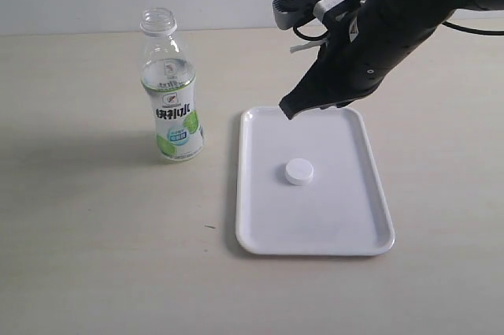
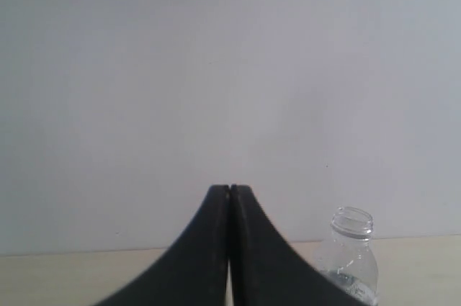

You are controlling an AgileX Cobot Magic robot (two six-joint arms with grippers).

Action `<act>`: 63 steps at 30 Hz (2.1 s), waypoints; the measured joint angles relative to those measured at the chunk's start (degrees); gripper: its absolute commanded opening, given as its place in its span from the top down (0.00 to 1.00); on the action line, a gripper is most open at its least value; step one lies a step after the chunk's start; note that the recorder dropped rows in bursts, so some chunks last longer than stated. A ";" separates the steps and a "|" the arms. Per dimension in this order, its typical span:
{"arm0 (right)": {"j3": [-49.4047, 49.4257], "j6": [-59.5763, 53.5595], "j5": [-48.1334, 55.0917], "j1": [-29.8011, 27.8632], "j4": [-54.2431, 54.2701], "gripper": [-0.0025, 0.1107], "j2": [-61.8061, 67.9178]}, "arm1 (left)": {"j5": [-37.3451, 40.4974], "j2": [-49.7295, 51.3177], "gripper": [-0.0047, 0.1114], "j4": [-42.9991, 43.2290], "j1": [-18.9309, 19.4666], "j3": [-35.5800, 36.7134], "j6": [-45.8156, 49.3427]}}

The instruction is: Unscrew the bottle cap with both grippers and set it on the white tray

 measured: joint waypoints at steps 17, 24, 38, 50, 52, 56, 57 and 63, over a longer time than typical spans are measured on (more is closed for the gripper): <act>0.00 0.00 -0.16 0.00 0.00 0.98 0.00 | 12.91 -14.36 0.96 0.01 -2.70 4.67 0.85; 0.00 0.00 -0.16 0.00 0.00 0.98 0.00 | 15.79 -15.80 0.96 0.01 -2.70 7.41 0.85; 0.00 0.00 -0.51 0.00 0.00 0.98 0.00 | 35.53 -19.57 0.96 0.01 -2.42 7.41 0.85; 0.00 0.00 -2.71 0.00 0.00 0.98 0.00 | 38.70 -19.57 0.96 0.01 -0.01 7.41 0.85; 0.00 0.00 -2.71 0.00 0.00 0.98 0.00 | 38.71 -19.57 0.96 0.01 -0.01 7.41 0.85; 0.00 0.00 -2.71 0.00 0.00 0.98 0.00 | 38.91 -19.57 0.96 0.01 -0.01 7.41 0.85; 0.00 0.00 -2.71 0.00 0.00 0.98 0.00 | 38.91 -19.57 0.96 0.01 -0.01 7.41 0.85; 0.00 0.00 -2.71 0.00 0.00 0.98 0.00 | 38.91 -19.57 0.96 0.01 -0.01 7.41 0.85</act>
